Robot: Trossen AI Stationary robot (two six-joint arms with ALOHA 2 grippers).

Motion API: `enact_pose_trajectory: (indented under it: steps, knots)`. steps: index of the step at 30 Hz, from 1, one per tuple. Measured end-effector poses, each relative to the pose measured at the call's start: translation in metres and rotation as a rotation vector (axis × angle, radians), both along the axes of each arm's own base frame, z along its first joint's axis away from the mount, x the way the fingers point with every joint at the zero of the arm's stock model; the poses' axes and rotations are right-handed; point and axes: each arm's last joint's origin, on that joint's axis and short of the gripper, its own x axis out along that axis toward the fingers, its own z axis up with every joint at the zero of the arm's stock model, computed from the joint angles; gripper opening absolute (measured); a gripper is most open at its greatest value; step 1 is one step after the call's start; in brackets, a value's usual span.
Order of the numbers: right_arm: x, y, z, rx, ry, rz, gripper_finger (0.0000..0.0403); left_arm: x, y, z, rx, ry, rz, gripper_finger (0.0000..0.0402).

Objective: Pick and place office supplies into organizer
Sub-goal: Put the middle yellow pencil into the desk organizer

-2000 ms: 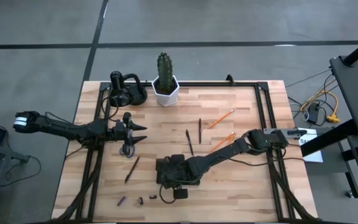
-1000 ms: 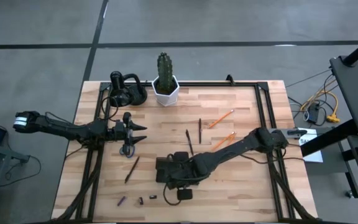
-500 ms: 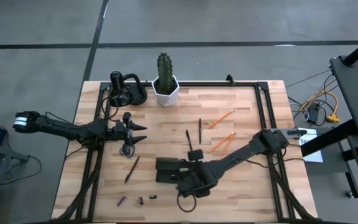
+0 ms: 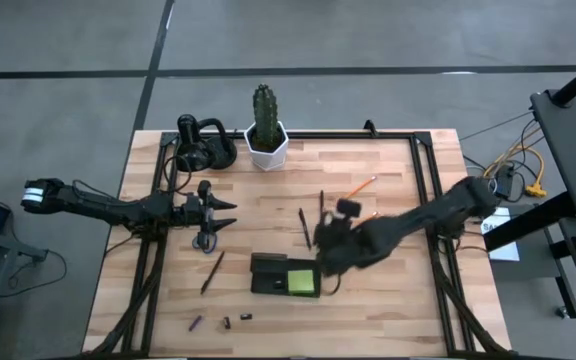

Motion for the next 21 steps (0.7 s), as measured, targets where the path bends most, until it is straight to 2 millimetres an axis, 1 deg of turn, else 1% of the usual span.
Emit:
enact_pose_trajectory:
  steps: [4, 7, 11, 13, 16, 21]
  knots:
    - [-0.026, -0.029, 0.0, 0.088, -0.196, -0.11, 0.0083, 0.0, 0.0, 0.0, 0.0, 0.0, 0.0, 0.0169]
    - [-0.039, -0.049, -0.012, 0.149, -0.304, -0.173, 0.008, 0.0, 0.0, 0.0, -0.001, 0.0, 0.0, 0.0169]
    - [-0.054, -0.076, -0.027, 0.206, -0.423, -0.323, 0.0081, 0.0, 0.0, 0.0, -0.001, -0.001, 0.0, 0.0169]
    - [-0.059, -0.087, -0.035, 0.208, -0.428, -0.381, 0.0087, 0.0, 0.0, 0.0, -0.001, -0.001, 0.0, 0.0169]
    - [-0.065, -0.1, -0.048, 0.214, -0.379, -0.415, 0.01, 0.0, 0.0, 0.0, -0.001, -0.001, 0.0, 0.0169]
    - [-0.063, -0.108, -0.058, 0.294, -0.242, -0.285, 0.0123, 0.0, 0.0, 0.0, -0.002, -0.001, 0.0, 0.0169]
